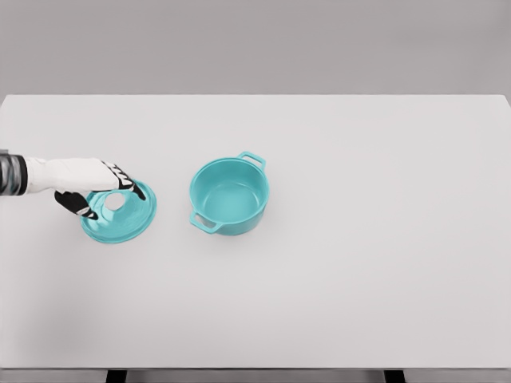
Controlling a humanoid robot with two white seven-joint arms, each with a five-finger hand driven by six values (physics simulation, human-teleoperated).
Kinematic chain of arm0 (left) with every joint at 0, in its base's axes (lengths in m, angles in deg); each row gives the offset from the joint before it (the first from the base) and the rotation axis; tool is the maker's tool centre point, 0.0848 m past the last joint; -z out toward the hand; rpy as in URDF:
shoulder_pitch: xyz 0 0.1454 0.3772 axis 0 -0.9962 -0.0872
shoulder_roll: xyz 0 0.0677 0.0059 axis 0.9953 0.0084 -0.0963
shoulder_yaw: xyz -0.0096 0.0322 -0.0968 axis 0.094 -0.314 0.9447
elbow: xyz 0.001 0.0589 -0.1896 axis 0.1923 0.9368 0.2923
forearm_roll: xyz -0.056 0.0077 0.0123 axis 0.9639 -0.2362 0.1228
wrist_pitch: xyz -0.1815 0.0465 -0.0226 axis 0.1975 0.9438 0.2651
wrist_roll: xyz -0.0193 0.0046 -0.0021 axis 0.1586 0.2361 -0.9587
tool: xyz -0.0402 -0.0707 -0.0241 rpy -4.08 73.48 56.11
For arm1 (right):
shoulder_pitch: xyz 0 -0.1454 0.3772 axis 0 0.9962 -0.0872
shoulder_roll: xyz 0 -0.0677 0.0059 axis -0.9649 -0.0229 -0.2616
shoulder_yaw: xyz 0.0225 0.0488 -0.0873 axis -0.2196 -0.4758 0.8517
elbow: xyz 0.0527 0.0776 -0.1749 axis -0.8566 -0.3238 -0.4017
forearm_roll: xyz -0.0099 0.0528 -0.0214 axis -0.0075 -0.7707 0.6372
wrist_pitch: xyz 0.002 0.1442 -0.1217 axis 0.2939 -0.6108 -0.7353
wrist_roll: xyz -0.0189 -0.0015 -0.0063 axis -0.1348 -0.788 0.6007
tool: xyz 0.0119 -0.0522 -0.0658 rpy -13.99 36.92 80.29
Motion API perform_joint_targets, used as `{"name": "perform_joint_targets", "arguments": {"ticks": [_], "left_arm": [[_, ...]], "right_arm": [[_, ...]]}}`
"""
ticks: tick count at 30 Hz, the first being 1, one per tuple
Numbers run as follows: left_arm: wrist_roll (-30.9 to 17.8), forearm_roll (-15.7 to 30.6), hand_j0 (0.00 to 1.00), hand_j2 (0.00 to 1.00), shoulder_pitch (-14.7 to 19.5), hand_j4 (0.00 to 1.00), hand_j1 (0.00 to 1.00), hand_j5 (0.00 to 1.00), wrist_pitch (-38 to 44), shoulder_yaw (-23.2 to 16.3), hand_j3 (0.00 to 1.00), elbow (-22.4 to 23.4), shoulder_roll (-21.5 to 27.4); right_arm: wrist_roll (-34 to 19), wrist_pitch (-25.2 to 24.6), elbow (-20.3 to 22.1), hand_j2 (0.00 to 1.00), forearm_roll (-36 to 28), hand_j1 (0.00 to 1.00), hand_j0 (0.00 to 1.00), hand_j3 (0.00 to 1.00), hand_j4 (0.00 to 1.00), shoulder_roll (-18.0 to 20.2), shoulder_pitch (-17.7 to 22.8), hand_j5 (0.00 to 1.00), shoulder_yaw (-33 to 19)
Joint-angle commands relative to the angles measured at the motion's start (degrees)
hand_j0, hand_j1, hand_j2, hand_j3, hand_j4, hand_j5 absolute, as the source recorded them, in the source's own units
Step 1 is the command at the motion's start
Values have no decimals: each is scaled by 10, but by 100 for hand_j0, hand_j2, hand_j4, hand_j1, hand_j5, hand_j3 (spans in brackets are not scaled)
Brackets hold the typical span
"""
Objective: Cover the pot with left arm
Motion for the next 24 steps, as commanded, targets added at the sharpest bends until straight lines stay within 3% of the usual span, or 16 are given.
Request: {"name": "perform_joint_targets", "arguments": {"ticks": [1, 16, 21, 24], "left_arm": [[0, 3, 79, 79, 0, 79, 79, 79, 1, 2, 79, 1, 1], [0, 2, 76, 76, -4, 76, 76, 76, 1, 2, 76, 4, 1], [0, 3, 67, 67, -4, 67, 67, 67, 1, 2, 67, 3, 0], [0, 3, 66, 66, -4, 66, 66, 66, 1, 2, 66, 3, 0]], "right_arm": [[0, 0, 0, 100, 0, 100, 100, 100, 100, 0, 0, 100, 0], [0, 0, 0, 100, 0, 100, 100, 100, 100, 0, -1, 100, 0], [0, 0, 0, 100, 0, 100, 100, 100, 100, 0, 0, 100, 0], [0, 0, 0, 100, 0, 100, 100, 100, 100, 0, 0, 100, 0]]}}
